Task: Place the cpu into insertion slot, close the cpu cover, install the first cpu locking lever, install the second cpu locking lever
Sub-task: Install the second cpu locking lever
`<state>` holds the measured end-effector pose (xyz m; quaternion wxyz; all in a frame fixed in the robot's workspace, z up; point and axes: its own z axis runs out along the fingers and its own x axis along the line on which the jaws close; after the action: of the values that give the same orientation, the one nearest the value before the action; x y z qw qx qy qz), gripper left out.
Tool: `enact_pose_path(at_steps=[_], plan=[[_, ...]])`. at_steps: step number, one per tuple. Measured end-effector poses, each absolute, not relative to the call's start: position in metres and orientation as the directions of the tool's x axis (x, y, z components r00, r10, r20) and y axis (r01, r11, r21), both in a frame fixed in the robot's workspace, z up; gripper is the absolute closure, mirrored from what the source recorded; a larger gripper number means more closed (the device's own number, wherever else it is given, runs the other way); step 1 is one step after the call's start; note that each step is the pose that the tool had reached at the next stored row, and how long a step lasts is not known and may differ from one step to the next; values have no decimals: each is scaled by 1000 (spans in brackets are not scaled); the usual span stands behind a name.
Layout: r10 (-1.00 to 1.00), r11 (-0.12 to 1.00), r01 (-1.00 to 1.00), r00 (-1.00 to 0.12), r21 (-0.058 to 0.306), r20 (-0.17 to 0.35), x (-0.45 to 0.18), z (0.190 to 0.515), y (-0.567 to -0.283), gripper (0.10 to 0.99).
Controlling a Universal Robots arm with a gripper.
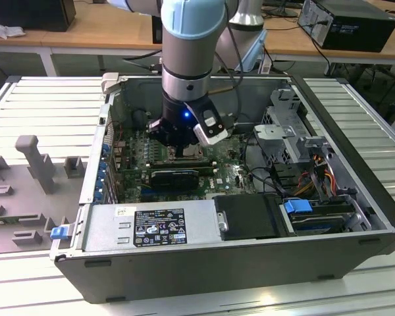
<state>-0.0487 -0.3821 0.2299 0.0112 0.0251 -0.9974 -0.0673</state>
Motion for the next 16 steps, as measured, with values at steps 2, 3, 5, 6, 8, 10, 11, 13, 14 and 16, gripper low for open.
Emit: enact_pose_path(at_steps=[2, 3, 5, 6, 8, 10, 11, 13, 14, 16], plan=[[-52, 990, -49, -998, 135, 19, -50, 225, -382, 980], [-53, 990, -50, -998, 136, 19, -50, 224, -382, 980], [-55, 989, -52, -998, 138, 19, -52, 218, -382, 980], [-56, 988, -53, -998, 142, 18, -55, 215, -383, 980], [-56, 987, -53, -998, 152, 17, -61, 214, -384, 980], [-57, 983, -53, -998, 174, 14, -63, 213, -390, 980], [-57, 982, -53, -998, 179, 14, -63, 213, -392, 980], [-57, 979, -54, -998, 195, 13, -63, 212, -397, 980], [-58, 977, -54, -998, 207, 12, -63, 211, -400, 980], [-59, 969, -55, -998, 240, 9, -68, 210, -405, 980]])
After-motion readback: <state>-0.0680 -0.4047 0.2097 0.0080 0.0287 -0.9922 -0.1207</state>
